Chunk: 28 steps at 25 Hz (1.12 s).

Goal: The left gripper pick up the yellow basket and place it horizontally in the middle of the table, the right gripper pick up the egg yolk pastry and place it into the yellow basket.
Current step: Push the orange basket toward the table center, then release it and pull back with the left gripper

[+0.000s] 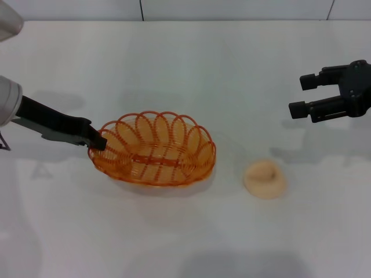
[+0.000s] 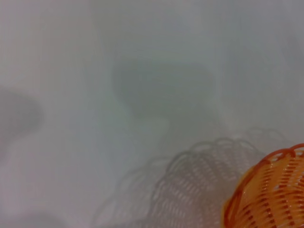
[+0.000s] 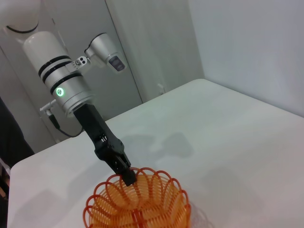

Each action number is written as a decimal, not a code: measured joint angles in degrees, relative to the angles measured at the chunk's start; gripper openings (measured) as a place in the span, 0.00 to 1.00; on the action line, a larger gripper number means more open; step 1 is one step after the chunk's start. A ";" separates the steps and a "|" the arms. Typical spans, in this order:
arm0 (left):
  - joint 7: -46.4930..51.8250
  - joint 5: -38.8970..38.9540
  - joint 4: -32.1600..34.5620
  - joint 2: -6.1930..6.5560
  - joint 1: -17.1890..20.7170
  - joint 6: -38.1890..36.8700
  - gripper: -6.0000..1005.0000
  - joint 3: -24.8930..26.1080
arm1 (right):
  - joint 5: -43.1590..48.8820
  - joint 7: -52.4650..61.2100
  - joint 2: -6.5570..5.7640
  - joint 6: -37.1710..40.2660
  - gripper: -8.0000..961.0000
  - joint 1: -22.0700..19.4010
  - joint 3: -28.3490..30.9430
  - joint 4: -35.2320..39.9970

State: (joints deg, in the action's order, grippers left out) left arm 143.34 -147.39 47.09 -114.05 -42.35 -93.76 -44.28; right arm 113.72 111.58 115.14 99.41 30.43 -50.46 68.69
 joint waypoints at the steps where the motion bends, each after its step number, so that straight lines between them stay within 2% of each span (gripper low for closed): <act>1: 0.17 -0.15 0.00 -0.22 0.00 0.29 0.09 -0.05 | 0.00 -0.05 0.00 0.00 0.87 0.02 -0.03 -0.04; 7: 0.47 -1.75 0.00 -1.32 -0.19 1.26 0.10 -0.35 | -0.12 -0.11 0.00 0.12 0.87 0.07 -0.16 0.07; 28: 2.16 -1.17 -0.50 -3.30 -0.62 2.81 0.13 -1.47 | -0.62 -0.12 -0.18 1.02 0.87 0.07 -0.25 0.40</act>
State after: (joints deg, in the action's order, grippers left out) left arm 145.50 -148.56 46.59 -117.34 -42.96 -90.94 -45.75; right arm 113.11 111.46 114.96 100.43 30.50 -50.71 69.09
